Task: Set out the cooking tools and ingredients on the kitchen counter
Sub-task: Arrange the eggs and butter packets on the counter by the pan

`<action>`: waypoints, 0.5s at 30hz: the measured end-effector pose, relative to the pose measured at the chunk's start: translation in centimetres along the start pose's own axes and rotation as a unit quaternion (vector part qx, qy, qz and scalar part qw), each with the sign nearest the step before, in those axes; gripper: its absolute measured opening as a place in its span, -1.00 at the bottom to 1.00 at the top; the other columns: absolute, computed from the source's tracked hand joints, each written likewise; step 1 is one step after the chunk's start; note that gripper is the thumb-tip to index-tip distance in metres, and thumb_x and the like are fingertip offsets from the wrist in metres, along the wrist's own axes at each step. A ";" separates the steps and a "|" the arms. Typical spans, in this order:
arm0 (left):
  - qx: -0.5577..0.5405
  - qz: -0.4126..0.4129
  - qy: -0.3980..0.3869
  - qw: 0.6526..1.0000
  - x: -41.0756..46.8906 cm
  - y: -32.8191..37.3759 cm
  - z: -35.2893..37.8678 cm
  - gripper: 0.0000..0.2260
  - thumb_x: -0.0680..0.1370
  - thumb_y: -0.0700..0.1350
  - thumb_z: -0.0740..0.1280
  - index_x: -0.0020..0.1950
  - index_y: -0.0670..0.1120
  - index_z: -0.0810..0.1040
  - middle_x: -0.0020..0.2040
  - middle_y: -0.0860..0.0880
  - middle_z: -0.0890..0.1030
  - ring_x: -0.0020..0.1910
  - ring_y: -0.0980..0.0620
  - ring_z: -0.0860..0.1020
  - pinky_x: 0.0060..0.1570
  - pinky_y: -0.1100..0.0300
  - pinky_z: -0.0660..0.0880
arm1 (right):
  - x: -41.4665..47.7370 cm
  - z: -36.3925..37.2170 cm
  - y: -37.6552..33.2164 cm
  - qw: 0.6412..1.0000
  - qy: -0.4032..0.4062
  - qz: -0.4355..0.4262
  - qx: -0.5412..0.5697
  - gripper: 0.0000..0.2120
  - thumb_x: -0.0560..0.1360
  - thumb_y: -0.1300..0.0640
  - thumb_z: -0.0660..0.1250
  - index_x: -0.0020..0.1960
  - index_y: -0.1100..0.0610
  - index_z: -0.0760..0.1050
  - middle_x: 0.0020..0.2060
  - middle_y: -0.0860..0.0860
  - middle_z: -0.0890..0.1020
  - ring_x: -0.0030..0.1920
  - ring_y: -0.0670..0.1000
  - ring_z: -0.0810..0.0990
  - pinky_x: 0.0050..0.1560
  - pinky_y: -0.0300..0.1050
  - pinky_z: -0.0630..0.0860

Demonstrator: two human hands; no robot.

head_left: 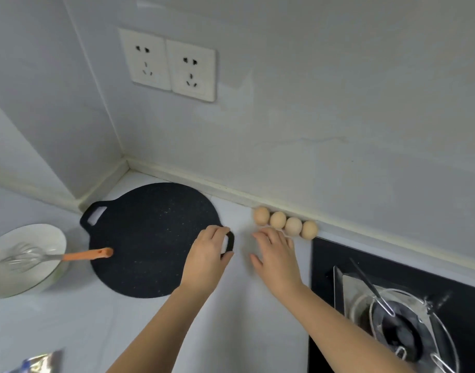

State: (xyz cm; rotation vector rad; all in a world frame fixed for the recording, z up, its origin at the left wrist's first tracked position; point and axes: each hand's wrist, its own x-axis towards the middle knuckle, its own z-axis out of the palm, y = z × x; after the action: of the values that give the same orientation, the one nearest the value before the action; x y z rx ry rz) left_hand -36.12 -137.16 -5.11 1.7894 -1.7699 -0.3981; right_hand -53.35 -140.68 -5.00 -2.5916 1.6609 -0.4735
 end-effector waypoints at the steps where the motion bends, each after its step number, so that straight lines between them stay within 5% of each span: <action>1: -0.001 -0.013 0.002 1.000 -1.5 -0.7 -1.1 -0.61 0.49 -0.12 0.43 0.30 -0.09 0.50 0.22 -0.01 0.51 0.18 0.02 0.49 0.17 0.22 0.40 | -0.6 0.0 -1.3 1.000 -0.018 -0.008 0.011 -0.60 0.30 0.11 0.53 0.11 0.07 0.55 0.02 -0.02 0.56 0.00 0.05 0.56 -0.03 -0.07 0.48; 6: 0.037 -0.095 0.009 0.995 -10.5 -6.2 -7.8 -0.66 0.45 -0.10 0.48 0.21 -0.04 0.57 0.15 0.03 0.56 0.11 0.06 0.54 0.07 0.34 0.38 | -3.2 0.8 -10.8 0.989 -0.107 -0.049 0.094 -0.63 0.41 0.17 0.45 0.20 0.09 0.53 0.08 -0.01 0.56 0.07 0.04 0.56 0.03 -0.10 0.53; 15: 0.089 -0.188 0.066 0.976 -21.6 -17.0 -16.1 -0.66 0.27 -0.25 0.58 0.00 -0.09 0.64 -0.03 -0.02 0.61 -0.10 -0.10 0.59 -0.21 0.13 0.53 | -5.0 4.3 -25.4 0.944 -0.253 -0.112 0.179 -0.64 0.54 0.08 0.26 0.33 0.02 0.40 0.24 -0.10 0.43 0.18 -0.06 0.47 0.09 -0.13 0.46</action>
State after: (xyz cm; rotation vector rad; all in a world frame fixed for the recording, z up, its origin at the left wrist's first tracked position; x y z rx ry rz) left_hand -14.52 -113.75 -6.56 2.2316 -1.4119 -0.2660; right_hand -31.69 -125.86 -5.59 -2.3634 1.0170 -0.0803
